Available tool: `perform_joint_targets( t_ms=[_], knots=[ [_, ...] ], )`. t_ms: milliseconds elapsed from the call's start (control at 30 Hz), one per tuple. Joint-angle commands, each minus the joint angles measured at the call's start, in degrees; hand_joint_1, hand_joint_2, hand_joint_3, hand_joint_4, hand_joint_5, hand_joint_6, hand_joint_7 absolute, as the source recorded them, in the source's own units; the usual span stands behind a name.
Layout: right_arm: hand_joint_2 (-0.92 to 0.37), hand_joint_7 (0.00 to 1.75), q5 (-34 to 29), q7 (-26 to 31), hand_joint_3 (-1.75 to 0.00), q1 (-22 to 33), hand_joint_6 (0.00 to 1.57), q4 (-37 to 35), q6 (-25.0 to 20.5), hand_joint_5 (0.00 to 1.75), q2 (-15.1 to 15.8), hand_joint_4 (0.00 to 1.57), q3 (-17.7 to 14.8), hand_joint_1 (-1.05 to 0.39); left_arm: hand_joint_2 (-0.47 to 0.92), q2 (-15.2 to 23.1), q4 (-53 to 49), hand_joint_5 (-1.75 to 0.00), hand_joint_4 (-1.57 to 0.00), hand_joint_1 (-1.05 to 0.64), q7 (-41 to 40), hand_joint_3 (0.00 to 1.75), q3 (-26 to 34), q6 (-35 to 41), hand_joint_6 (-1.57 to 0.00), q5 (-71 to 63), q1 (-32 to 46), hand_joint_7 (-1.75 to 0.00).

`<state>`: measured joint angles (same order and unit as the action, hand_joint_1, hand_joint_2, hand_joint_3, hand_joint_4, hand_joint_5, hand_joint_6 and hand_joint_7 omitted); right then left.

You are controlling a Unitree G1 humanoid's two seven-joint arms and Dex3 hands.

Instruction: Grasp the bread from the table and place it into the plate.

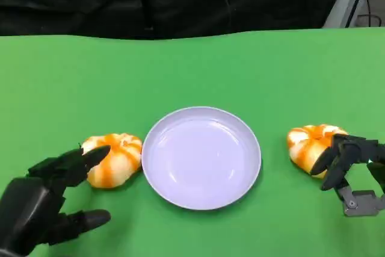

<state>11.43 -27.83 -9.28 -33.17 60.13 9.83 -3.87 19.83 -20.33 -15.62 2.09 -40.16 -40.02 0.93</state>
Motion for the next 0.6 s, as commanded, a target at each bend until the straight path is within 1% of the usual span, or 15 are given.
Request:
perform_joint_targets(
  t_ms=[33, 267, 367, 600],
  knots=[
    [-0.44, 1.06, 1.0, 0.0, -1.27, -0.1, 1.05, 0.6, 0.2, 1.19, 0.7, 1.06, -0.2, 0.28, 0.92, 2.3, 1.3, 0.0, -0.4, -0.72, -0.2, 0.14, -2.2, 4.1, -0.42, -1.0, -2.7, 0.0],
    [-0.47, 1.05, 0.5, 0.3, -1.21, 0.0, 1.05, 0.7, 0.4, 1.19, 0.7, 1.06, -0.2, 0.26, 0.92, 3.5, 0.9, 0.0, -0.38, -0.72, 0.7, 0.16, -5.7, 8.3, -0.41, -0.1, -6.0, -0.01],
    [-0.46, 1.05, -0.3, 0.9, -1.21, 0.0, 1.06, 0.6, 0.6, 1.2, 0.7, 1.06, -0.3, 0.26, 0.92, 3.8, 0.1, -0.01, -0.39, -0.73, 0.4, 0.16, -6.8, 9.0, -0.42, 0.2, -7.5, -0.01],
    [-0.46, 1.05, 0.1, 0.7, -1.22, 0.1, 1.04, 0.3, 0.7, 1.21, 0.6, 1.05, -0.2, 0.27, 0.92, 3.9, -2.6, -0.01, -0.41, -0.72, -0.1, 0.16, -9.3, 10.0, -0.44, 0.5, -10.4, -0.01]
  ],
)
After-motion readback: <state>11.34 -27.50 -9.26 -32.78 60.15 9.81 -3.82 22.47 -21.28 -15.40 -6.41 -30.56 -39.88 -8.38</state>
